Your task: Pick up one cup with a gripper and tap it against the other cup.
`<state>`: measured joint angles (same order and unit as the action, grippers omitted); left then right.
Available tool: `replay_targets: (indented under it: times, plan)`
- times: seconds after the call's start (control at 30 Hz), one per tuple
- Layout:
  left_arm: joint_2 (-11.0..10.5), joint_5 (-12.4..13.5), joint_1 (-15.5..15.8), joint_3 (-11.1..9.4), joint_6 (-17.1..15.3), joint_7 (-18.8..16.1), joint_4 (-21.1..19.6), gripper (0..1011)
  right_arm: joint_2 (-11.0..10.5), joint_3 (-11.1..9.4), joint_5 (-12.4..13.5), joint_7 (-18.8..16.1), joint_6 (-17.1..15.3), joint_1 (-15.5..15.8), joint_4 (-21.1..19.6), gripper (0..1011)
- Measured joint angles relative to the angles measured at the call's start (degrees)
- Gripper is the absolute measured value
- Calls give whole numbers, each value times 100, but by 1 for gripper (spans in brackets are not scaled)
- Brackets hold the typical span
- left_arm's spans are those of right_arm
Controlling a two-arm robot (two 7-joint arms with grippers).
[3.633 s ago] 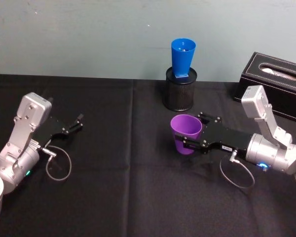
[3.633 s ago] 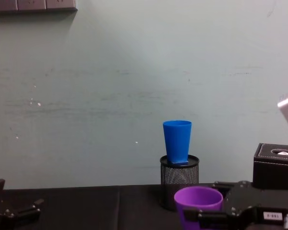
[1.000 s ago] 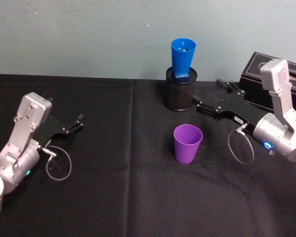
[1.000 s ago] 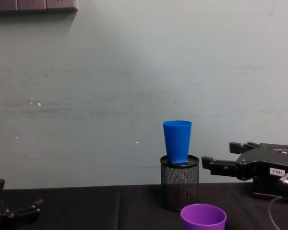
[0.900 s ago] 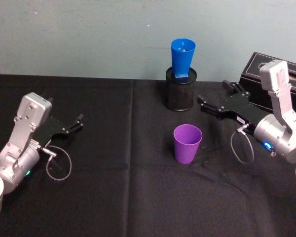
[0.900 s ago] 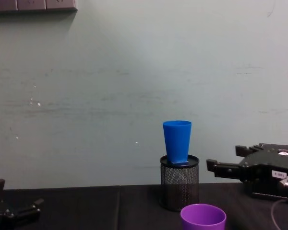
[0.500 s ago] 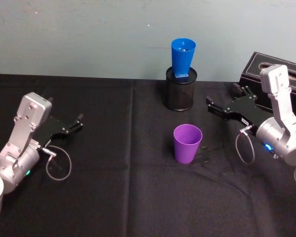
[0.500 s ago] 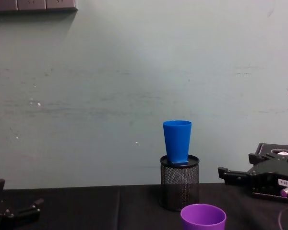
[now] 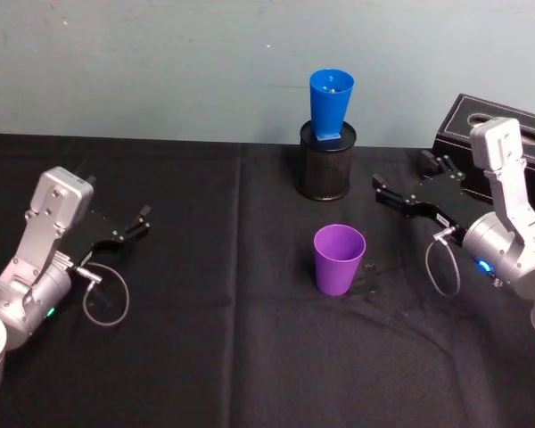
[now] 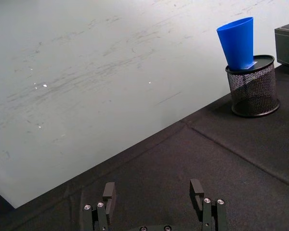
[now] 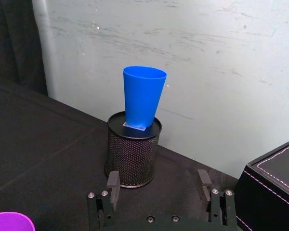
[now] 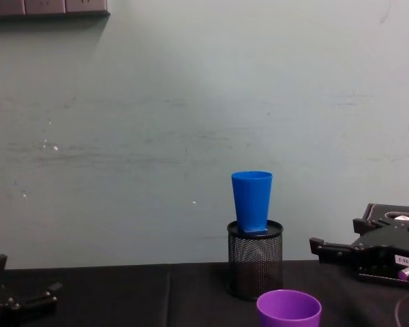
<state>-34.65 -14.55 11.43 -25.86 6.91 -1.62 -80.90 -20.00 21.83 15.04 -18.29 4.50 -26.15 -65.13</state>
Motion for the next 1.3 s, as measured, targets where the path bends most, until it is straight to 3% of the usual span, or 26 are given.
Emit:
replay_targets:
  times: [1.3]
  plan:
    - [0,0,0,0,0,0,0,1005,-7,3,-5,30,-22,1,-17,1003]
